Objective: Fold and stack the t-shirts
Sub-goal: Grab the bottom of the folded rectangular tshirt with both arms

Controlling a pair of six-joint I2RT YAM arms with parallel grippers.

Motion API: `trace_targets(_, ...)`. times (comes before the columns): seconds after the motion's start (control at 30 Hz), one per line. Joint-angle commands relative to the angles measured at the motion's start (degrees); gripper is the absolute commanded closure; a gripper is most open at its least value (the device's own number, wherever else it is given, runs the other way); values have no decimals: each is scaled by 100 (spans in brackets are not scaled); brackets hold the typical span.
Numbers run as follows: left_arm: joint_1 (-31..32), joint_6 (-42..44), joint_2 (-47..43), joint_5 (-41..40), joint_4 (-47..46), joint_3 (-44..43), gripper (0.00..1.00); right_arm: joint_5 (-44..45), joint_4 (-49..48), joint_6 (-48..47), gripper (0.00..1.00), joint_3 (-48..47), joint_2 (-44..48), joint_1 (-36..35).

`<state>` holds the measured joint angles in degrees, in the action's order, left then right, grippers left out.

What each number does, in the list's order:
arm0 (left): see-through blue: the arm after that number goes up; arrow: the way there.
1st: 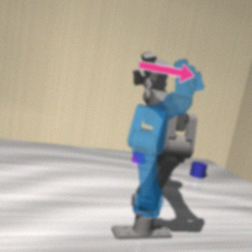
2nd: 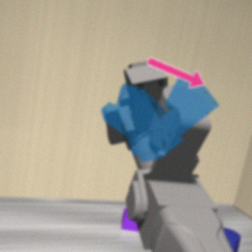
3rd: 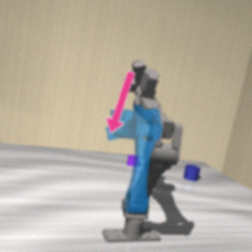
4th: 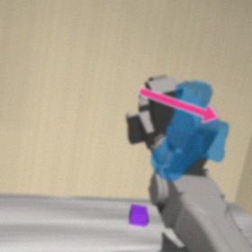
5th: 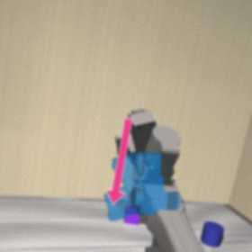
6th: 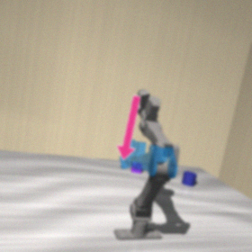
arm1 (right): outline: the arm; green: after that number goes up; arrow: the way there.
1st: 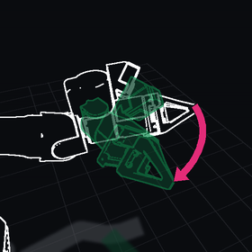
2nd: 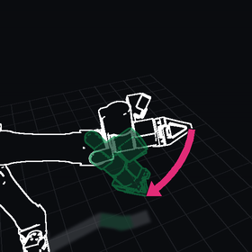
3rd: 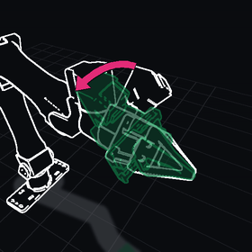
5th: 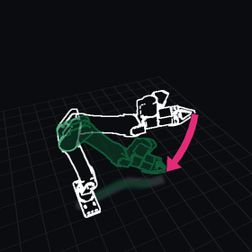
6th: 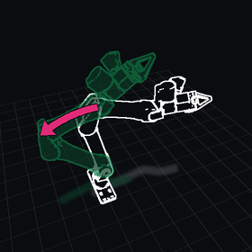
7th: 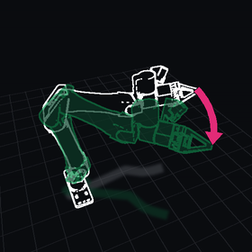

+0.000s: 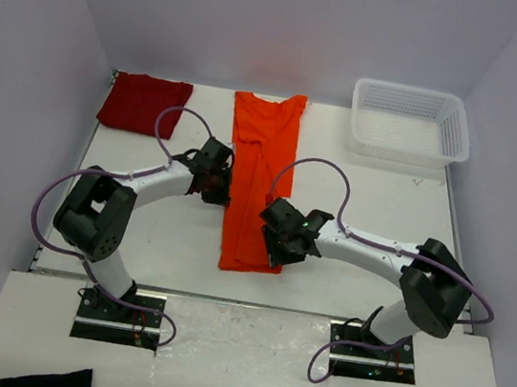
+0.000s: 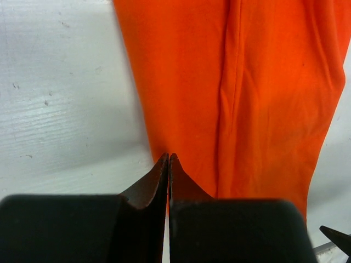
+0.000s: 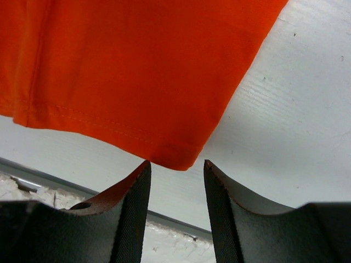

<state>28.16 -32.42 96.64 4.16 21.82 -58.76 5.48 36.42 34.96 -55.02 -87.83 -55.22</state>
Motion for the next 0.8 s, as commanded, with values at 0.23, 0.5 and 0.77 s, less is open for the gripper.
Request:
trace_targets(0.23, -13, -97, 426, 137, -582, 260, 100, 68, -74, 72, 55, -316, -401, -41)
trace_targets(0.5, -13, -80, 496, 278, -741, 392, 100, -20, -100, 63, 56, -483, -691, -59)
trace_targets(0.77, -13, -27, 452, 348, -785, 436, 100, -3, -100, 213, 63, -509, -797, -76)
